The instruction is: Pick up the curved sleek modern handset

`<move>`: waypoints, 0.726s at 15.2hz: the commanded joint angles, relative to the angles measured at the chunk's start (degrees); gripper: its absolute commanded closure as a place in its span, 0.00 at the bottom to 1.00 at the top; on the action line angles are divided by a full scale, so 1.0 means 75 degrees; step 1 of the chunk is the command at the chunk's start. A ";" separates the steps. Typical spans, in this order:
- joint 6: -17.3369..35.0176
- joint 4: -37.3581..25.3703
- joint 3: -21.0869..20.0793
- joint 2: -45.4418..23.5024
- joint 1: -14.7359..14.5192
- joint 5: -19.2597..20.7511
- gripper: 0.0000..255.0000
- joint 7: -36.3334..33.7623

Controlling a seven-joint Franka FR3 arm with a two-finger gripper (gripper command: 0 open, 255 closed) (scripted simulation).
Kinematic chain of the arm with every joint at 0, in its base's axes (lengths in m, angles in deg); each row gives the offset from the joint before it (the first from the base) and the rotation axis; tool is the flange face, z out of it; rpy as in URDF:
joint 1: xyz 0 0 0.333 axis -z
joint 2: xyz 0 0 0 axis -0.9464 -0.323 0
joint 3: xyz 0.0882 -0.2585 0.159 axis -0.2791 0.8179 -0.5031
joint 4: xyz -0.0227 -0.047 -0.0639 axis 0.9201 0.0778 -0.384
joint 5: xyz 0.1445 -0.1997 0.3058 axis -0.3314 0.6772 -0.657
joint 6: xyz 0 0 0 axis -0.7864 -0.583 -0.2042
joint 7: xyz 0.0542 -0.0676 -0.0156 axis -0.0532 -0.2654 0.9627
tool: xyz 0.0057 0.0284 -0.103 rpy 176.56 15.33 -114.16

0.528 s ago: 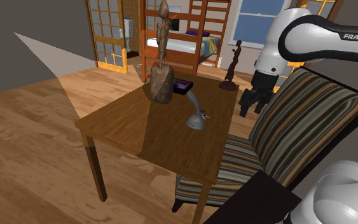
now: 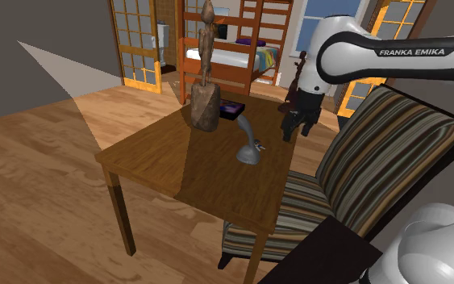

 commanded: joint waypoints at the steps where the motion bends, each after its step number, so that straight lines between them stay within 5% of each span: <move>1: 0.0351 -0.0333 -0.0074 -0.0575 -0.0004 0.0193 0.00 0.0033; 11: 0.1373 -0.2456 -0.0478 -0.3262 -0.0029 0.1353 0.00 -0.0106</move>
